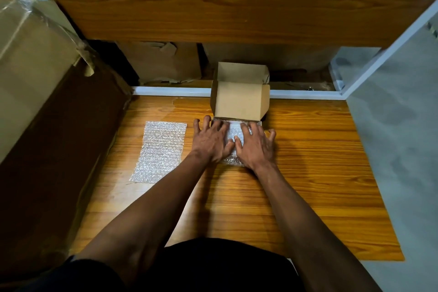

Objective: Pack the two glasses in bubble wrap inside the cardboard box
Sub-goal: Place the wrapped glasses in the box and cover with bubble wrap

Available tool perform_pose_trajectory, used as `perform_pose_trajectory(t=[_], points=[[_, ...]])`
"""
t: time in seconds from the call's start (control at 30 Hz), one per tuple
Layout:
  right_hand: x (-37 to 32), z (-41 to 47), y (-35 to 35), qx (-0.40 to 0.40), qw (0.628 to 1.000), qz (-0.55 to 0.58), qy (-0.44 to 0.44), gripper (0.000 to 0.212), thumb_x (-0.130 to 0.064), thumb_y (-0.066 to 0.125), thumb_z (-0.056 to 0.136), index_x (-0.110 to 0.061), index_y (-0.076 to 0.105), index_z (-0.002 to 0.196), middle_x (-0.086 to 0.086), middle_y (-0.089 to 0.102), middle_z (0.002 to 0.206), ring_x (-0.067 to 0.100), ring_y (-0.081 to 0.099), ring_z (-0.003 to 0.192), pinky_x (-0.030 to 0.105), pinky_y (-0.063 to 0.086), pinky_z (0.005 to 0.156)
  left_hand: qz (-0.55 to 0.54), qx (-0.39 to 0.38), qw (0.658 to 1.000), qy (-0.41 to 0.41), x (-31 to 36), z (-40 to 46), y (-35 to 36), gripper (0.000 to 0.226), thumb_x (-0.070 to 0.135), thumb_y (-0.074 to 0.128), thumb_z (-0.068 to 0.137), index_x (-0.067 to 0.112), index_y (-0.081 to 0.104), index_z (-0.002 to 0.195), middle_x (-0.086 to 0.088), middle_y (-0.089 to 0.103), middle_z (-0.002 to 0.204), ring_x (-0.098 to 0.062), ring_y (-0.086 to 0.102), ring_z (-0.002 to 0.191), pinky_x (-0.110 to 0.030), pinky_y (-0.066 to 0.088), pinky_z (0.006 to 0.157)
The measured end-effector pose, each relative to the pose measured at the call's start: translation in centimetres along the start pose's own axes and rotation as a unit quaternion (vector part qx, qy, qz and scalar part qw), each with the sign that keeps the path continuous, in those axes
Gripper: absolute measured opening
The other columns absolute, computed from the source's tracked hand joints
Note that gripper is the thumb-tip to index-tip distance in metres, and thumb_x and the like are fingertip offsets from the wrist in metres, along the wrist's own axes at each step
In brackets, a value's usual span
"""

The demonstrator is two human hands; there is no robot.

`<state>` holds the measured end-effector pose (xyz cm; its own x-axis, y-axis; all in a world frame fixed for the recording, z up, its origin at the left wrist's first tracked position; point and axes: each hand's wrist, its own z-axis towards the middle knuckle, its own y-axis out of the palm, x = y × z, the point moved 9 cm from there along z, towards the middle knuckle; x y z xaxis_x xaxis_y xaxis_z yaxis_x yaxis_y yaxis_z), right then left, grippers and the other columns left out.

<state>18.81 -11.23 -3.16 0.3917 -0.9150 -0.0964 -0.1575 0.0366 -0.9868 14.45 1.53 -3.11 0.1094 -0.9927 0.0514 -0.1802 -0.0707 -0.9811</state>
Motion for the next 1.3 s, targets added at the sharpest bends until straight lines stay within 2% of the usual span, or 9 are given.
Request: perform_pose_trajectory(t=[0.17,0.3,0.47,0.8,0.9,1.03,1.3], points=[[0.0,-0.1,0.2,-0.003,1.0,-0.004,0.001,0.065,-0.062,0.038,0.103,-0.035,0.027,0.16,0.005,0.035,0.159,0.023,0.037,0.145,0.058,0.02,0.117,0.014,0.022,1.0,0.002,-0.6,-0.2,0.1,0.083,0.076,0.021,0.094,0.032,0.017,0.164,-0.004,0.045,0.156,-0.036,0.027,0.147,-0.067,0.017,0.116],[0.0,0.1,0.4,-0.012,1.0,-0.011,-0.002,0.062,-0.062,0.038,0.103,-0.033,0.033,0.158,0.006,0.036,0.158,0.025,0.038,0.144,0.058,0.021,0.117,0.02,0.026,0.999,0.004,-0.5,-0.2,0.0,0.082,0.076,0.023,0.094,0.033,0.02,0.163,-0.004,0.048,0.154,-0.034,0.03,0.145,-0.064,0.019,0.114],[0.0,0.2,0.3,-0.01,1.0,-0.02,-0.007,0.064,-0.062,0.037,0.103,-0.032,0.031,0.159,0.007,0.036,0.157,0.024,0.04,0.141,0.054,0.023,0.113,0.024,0.015,1.0,0.002,-0.6,-0.2,0.3,0.079,0.077,0.018,0.096,0.033,0.029,0.16,-0.001,0.044,0.155,-0.033,0.03,0.144,-0.065,0.019,0.115],[-0.6,0.8,-0.4,-0.018,0.997,-0.057,-0.042,0.064,-0.06,0.042,0.102,-0.026,0.037,0.156,0.013,0.044,0.15,0.028,0.054,0.129,0.055,0.021,0.116,0.004,-0.066,0.998,-0.005,-0.8,1.5,0.3,0.082,0.081,0.027,0.095,0.034,0.029,0.162,-0.004,0.037,0.16,-0.039,0.024,0.149,-0.07,0.014,0.118],[-0.2,0.1,-0.3,-0.002,0.999,-0.034,-0.032,0.065,-0.061,0.041,0.101,-0.029,0.036,0.157,0.009,0.043,0.152,0.026,0.047,0.137,0.057,0.022,0.116,0.032,-0.032,0.999,0.004,-0.6,0.8,0.0,0.082,0.081,0.02,0.093,0.035,0.033,0.16,-0.005,0.04,0.156,-0.036,0.027,0.145,-0.068,0.018,0.115],[0.1,-0.6,0.1,0.009,1.0,-0.013,-0.014,0.066,-0.064,0.04,0.101,-0.032,0.034,0.158,0.006,0.041,0.155,0.024,0.042,0.143,0.061,0.019,0.118,0.043,0.0,0.999,-0.005,-0.6,-0.4,0.7,0.082,0.079,0.013,0.094,0.036,0.025,0.164,-0.005,0.034,0.16,-0.037,0.022,0.15,-0.067,0.015,0.117],[-0.4,0.3,0.4,-0.023,0.998,-0.042,-0.042,0.067,-0.061,0.039,0.102,-0.025,0.032,0.158,0.014,0.041,0.15,0.03,0.049,0.134,0.06,0.021,0.117,0.037,-0.042,0.998,-0.005,-0.4,0.4,0.7,0.084,0.079,0.019,0.095,0.032,0.024,0.164,-0.01,0.041,0.156,-0.038,0.026,0.149,-0.069,0.014,0.118]])
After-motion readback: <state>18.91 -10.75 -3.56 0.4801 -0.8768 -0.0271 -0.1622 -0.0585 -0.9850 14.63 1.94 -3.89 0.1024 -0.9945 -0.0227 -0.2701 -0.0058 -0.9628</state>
